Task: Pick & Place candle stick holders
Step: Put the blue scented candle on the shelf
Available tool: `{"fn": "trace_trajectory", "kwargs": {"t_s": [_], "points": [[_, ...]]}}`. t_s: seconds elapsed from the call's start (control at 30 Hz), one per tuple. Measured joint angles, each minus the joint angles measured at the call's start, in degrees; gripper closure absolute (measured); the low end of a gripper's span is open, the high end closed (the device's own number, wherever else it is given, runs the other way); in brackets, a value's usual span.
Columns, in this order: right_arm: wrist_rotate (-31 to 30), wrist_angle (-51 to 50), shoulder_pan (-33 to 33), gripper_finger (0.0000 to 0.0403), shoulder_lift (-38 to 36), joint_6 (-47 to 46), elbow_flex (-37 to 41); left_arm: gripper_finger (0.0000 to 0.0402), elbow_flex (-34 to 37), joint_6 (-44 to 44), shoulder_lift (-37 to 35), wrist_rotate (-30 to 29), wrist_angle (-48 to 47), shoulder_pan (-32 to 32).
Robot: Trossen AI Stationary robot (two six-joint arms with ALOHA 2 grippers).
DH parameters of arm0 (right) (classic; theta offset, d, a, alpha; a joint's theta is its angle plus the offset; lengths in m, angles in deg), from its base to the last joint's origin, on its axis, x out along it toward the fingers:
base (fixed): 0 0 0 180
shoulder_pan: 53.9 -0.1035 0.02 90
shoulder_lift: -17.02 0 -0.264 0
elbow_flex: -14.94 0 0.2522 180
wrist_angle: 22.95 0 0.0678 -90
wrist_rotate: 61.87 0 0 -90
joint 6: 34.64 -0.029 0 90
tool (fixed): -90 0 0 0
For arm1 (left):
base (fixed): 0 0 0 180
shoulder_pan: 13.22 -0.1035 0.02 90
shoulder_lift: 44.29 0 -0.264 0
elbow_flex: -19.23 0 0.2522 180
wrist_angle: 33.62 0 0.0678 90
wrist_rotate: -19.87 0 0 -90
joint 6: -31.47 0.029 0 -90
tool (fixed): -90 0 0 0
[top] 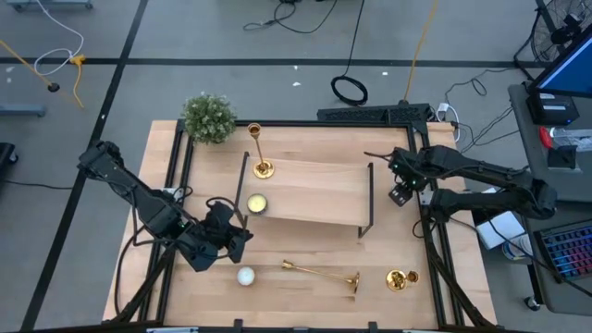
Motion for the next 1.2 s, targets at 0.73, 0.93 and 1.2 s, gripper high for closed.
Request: {"fn": "trace_trajectory", "kwargs": {"t_s": [0.73, 0.93, 1.2], "points": [[2.6, 2.6, 0.0, 0.0048, 8.1, -11.7, 0.0, 0.0309, 0.0, 0.7, 2.5, -1.8, 2.0, 0.5], [0.4, 3.0, 0.0, 0.0048, 10.1, -12.2, 0.2, 0.0309, 0.1, 1.6, 6.8, -1.4, 6.8, 0.6], [1.0, 5.6, 0.0, 0.0048, 11.5, -13.0, 2.5, 0.0309, 0.0, 9.7, 6.5, -5.3, 18.1, 2.1]]}}
